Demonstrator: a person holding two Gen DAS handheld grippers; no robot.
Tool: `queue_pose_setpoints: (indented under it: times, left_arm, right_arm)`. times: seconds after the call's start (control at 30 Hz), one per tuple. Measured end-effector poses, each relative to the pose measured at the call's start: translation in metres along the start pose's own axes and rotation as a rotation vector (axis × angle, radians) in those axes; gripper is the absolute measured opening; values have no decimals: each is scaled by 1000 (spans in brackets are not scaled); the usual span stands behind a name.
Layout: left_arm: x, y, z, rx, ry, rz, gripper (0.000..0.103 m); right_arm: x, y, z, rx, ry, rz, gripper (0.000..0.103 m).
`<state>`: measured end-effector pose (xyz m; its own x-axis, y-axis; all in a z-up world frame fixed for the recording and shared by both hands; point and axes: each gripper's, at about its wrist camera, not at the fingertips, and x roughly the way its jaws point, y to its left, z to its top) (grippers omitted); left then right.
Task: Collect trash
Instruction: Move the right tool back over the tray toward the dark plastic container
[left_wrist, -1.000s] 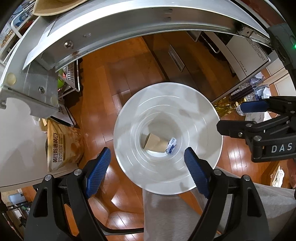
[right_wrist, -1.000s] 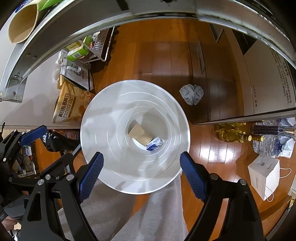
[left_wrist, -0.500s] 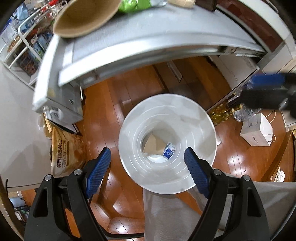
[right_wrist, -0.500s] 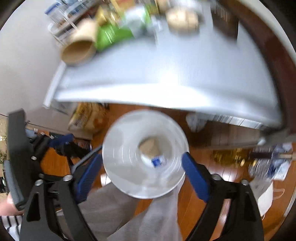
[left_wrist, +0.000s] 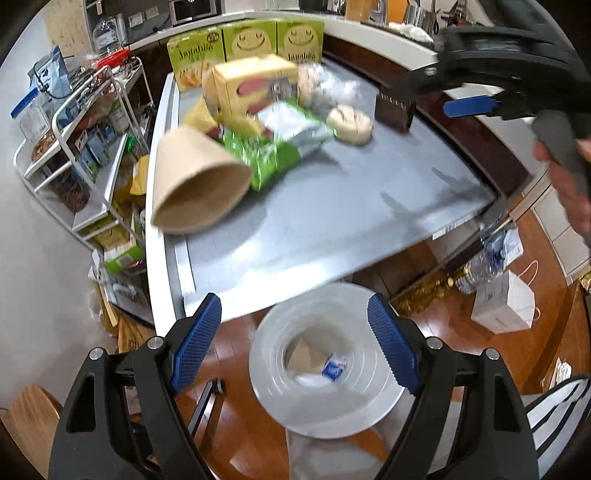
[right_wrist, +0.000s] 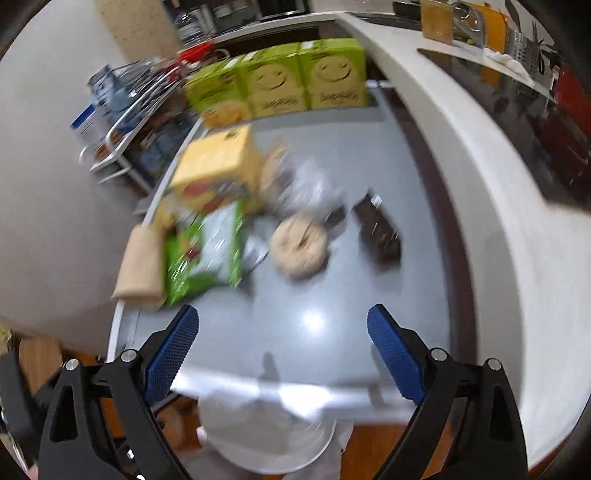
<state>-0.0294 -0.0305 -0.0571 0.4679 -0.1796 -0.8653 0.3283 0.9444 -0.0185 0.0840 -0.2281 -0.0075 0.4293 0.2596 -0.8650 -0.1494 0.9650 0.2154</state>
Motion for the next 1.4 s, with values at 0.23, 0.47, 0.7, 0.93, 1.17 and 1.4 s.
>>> queue_pose_setpoints:
  times: [0.23,0.47,0.7,0.93,1.17,1.4]
  left_arm:
    - [0,5,16,2,-24,-9,83]
    - [4,14,19,-15,-16,-15,83]
    - [11,21,23,-33,-4,-24,83]
    - [13,24,26,-36,-1,-30,83]
    - [14,21,31,-24,-7,-37,83]
    - [12,22,31,-35,-12,-31,83]
  right_arm:
    - [27,-4,40,-67,-9,-70,90]
    - [53,-5,49,-115,27,-126,90]
    - [50,13,25,-99,236,254,95]
    - [2,2,16,-62,76,146,94]
    - [30,6,21,-206,118,-20,93]
    - [80,-9,23,-74,270,140,93]
